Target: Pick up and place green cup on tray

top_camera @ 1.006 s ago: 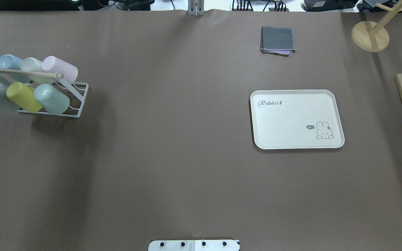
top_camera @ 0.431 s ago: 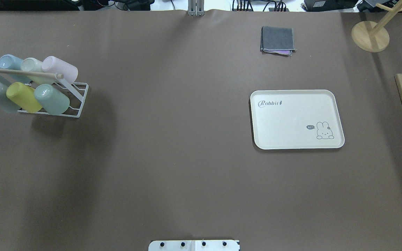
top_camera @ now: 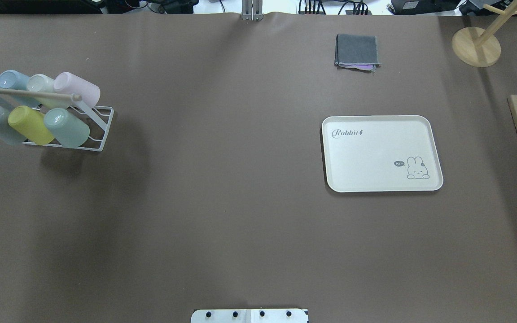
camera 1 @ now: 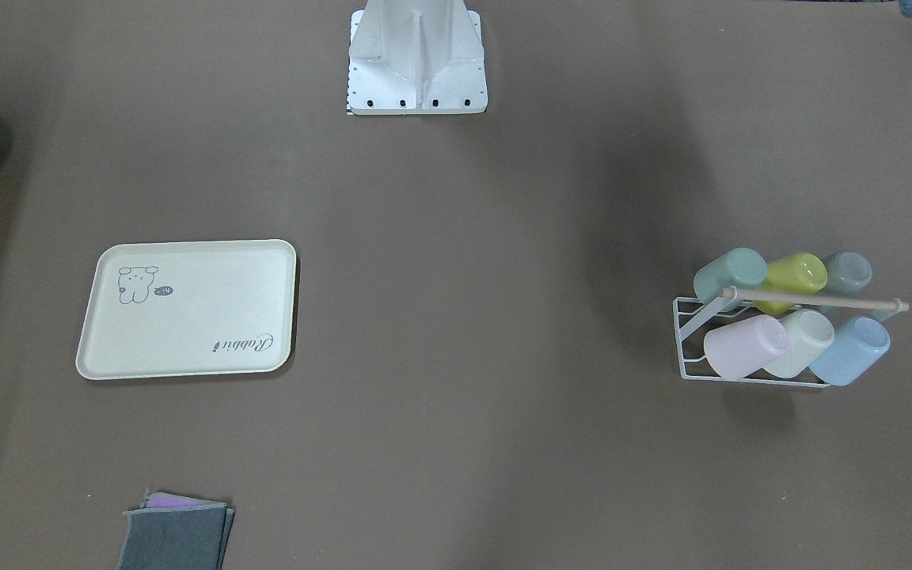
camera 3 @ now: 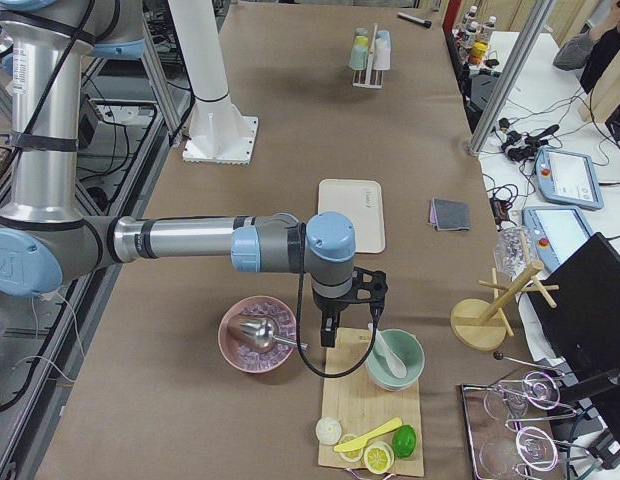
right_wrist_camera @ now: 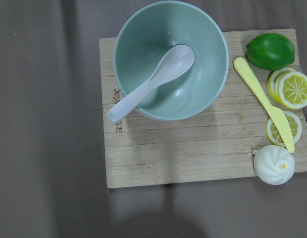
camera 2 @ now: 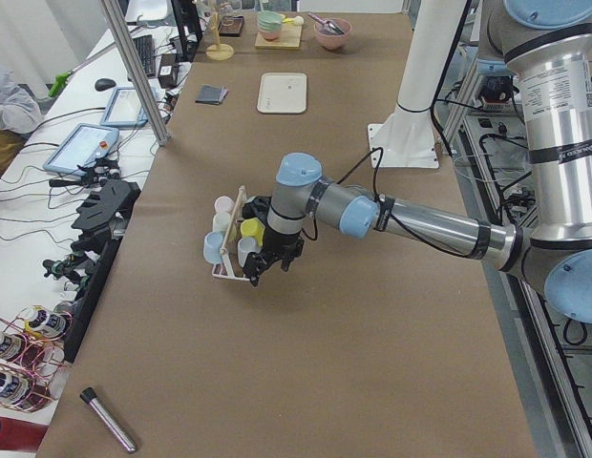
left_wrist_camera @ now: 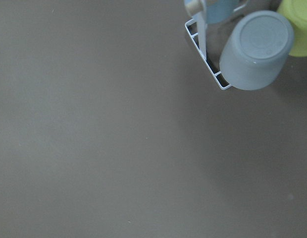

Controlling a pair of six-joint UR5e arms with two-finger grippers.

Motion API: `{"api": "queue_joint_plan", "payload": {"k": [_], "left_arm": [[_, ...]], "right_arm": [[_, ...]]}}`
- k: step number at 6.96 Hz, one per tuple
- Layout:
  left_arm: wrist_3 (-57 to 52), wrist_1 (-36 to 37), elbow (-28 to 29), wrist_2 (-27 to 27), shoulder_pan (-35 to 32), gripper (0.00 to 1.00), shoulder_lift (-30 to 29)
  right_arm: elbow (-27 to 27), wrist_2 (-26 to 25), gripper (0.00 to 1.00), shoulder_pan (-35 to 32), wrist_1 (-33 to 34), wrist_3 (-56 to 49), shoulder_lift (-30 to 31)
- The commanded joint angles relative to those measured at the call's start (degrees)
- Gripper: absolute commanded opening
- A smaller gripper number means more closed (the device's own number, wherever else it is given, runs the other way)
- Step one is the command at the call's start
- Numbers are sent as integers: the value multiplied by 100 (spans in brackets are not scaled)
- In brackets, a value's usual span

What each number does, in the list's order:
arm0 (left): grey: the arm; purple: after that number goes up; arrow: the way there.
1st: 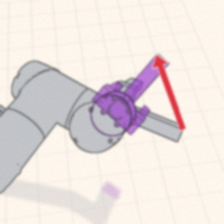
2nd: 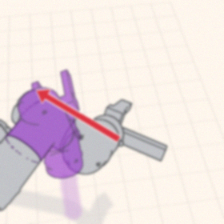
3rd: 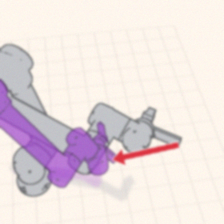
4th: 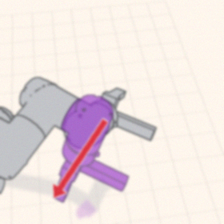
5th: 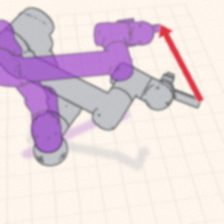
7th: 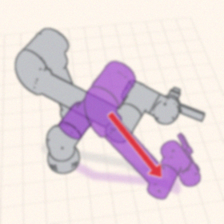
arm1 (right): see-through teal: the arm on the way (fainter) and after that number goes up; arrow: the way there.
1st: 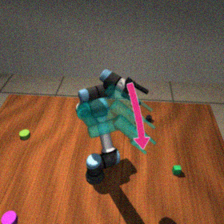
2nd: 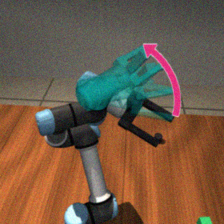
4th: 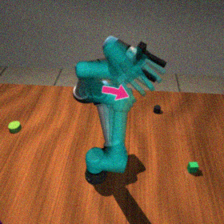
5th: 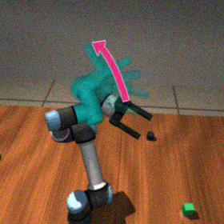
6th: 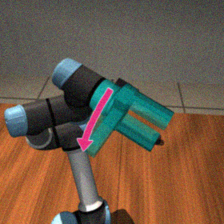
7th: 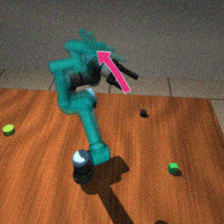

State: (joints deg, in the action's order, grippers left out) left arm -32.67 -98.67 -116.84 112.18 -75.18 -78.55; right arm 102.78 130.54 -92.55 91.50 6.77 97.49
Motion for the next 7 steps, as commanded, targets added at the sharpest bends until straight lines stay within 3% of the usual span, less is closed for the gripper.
{"api": "queue_joint_plan", "payload": {"k": [1,2,4,6,7], "left_arm": [[-1840,1184,-85,-861,284,98,-936],[-2066,1828,-76,-1100,545,98,-1473],[-2094,2375,-242,-2649,1885,98,-2029],[-2636,2536,-540,-3550,2523,98,-2085],[-2674,3077,-663,-4111,2952,98,-2189]], "right_arm": [[101,-2,100,26,-88,61,-80],[163,59,100,122,-71,70,-237],[488,523,100,786,-88,566,-274],[638,578,100,1578,-394,1130,-414],[516,299,100,1982,-831,1385,-423]]}}
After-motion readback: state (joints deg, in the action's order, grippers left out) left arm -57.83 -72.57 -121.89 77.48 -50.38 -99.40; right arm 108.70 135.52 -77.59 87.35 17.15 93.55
